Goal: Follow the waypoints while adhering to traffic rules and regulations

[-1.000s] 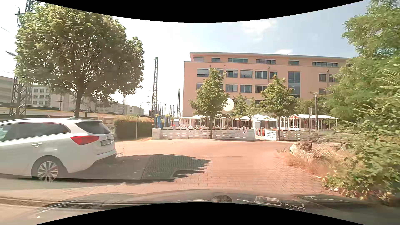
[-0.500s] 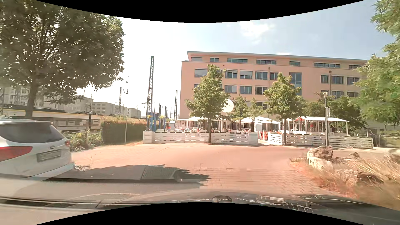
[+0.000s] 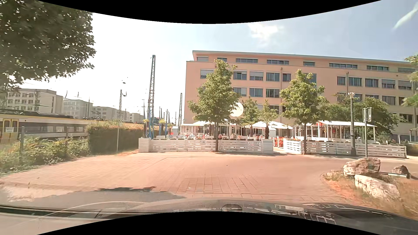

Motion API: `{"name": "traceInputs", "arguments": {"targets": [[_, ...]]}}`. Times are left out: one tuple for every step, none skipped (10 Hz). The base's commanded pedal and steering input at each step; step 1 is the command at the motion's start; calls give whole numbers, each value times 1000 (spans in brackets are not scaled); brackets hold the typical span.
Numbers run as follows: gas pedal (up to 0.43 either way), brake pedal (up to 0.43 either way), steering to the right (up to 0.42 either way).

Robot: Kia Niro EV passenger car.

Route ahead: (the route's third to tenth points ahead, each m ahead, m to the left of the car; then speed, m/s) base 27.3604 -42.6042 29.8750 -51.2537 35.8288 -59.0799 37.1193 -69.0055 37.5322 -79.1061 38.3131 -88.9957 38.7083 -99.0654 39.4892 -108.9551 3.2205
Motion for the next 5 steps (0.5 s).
{"name": "traceInputs", "arguments": {"targets": [[0,61,35],[0,61,34],[0,61,35],[0,61,36],[0,55,35]]}}
